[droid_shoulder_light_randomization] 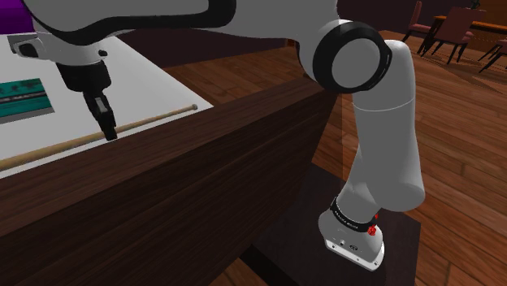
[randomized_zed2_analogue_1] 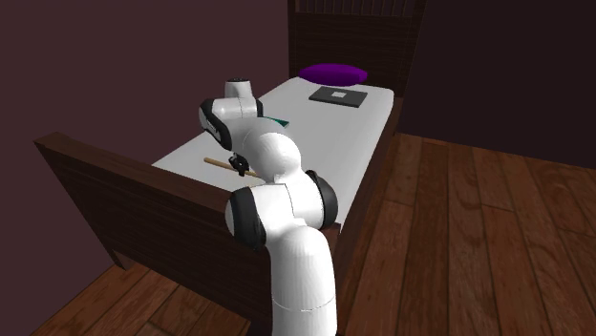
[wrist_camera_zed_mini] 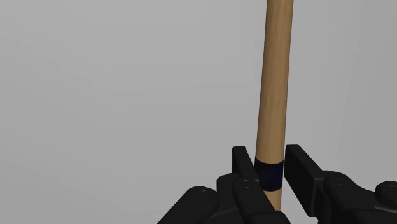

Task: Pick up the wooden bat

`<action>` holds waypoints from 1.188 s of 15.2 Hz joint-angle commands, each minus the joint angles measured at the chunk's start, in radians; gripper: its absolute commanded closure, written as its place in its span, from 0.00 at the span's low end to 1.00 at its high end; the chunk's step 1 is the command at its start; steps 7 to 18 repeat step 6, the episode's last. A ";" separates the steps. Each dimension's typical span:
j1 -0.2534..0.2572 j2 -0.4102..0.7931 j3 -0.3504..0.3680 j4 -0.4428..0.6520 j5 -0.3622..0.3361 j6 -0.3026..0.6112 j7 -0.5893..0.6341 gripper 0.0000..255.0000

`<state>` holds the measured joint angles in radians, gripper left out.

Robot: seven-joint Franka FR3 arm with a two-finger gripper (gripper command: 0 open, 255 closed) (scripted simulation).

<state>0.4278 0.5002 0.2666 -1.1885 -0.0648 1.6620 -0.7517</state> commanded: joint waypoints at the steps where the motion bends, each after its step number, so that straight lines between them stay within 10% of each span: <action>1: 0.008 0.018 0.002 0.038 -0.001 -0.032 0.001 1.00; 18: 0.015 0.030 0.001 0.100 -0.003 -0.082 0.002 1.00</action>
